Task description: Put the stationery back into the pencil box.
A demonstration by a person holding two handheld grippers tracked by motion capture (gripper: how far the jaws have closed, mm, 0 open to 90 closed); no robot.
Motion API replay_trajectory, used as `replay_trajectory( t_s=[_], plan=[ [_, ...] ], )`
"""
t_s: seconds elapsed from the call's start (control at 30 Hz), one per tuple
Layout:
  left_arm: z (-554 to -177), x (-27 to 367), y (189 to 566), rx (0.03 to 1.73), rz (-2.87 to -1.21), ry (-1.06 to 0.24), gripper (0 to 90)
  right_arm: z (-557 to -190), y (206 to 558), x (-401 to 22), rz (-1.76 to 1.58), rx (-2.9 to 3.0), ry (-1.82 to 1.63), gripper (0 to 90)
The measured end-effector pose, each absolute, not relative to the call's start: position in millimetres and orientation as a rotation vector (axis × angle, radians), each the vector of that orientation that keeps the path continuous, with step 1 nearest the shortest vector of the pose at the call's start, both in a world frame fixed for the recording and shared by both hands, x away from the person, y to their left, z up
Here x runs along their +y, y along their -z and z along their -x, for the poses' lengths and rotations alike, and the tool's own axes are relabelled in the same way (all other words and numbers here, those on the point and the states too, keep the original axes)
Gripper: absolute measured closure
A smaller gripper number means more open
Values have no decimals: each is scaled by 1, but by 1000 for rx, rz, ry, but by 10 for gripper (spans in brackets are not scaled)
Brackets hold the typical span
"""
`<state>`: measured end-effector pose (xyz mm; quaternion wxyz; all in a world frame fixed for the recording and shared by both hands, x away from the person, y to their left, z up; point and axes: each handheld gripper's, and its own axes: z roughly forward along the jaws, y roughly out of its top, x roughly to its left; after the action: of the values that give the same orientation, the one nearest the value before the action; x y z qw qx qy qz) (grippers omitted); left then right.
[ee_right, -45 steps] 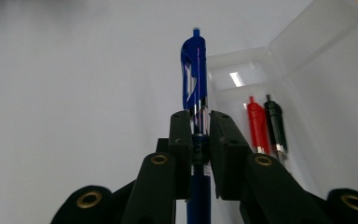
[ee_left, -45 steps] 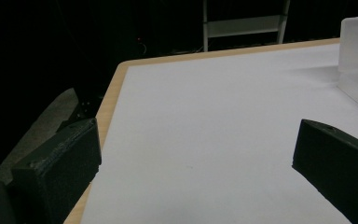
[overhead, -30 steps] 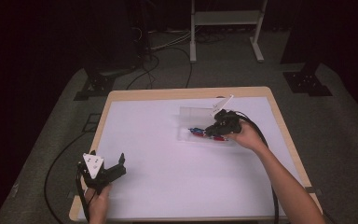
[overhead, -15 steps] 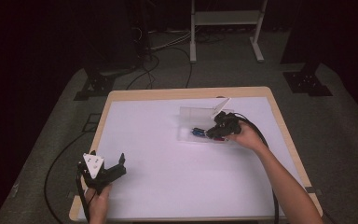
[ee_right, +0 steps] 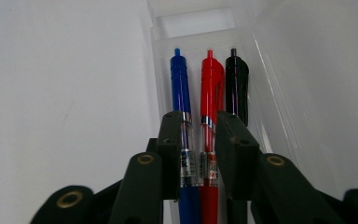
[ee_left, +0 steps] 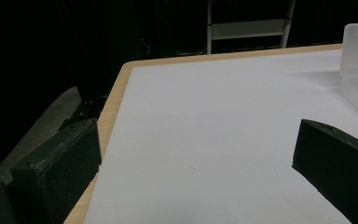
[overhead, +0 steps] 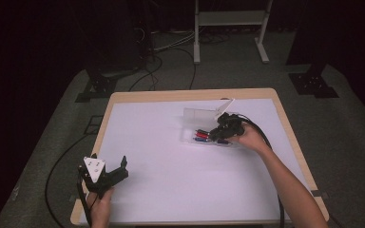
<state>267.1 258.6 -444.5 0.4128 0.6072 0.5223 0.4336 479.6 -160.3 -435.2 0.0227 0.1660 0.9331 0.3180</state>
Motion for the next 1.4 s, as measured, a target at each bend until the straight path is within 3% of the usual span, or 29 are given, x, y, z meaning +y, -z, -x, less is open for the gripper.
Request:
replay_trajectory(
  t_s=[0.57, 1.4],
  plan=[
    [-266, 257, 445, 1302, -1539, -1090, 4, -456, 413, -194, -640, 2802, -1143, 627],
    [-263, 258, 445, 1309, -1542, -1102, 4, -400, 416, -250, -693, 2765, -1259, 508]
  ],
)
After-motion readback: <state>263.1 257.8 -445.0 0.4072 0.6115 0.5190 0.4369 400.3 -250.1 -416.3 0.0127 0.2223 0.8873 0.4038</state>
